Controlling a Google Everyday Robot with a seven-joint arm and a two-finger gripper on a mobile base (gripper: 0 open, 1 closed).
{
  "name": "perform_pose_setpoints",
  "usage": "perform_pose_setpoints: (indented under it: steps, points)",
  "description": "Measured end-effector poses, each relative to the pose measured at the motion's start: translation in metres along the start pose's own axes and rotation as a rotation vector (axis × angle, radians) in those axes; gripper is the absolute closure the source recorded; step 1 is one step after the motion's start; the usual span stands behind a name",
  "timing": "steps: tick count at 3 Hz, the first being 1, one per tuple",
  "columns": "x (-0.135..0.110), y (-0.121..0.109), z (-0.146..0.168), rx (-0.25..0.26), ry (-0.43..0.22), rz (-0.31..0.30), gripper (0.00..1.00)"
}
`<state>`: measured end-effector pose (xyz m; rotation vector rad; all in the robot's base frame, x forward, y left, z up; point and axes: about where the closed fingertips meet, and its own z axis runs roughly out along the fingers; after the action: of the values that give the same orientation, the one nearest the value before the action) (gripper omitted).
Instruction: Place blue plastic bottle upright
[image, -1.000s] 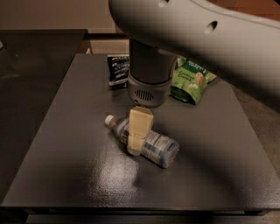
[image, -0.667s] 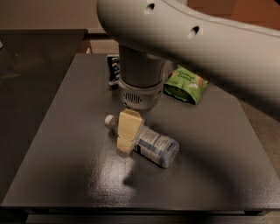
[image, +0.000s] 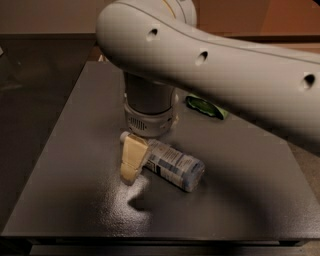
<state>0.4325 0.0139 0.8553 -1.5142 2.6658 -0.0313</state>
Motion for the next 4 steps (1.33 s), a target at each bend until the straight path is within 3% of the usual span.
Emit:
perform_pose_setpoints:
  steps: [1, 2, 4]
  points:
    - [-0.0038, -0.0009, 0.0067, 0.029, 0.014, 0.044, 0.0]
    - [-0.0049, -0.005, 0.0098, 0.057, 0.029, 0.072, 0.18]
    - [-0.0015, -0.0092, 0.0087, 0.057, 0.03, 0.085, 0.64]
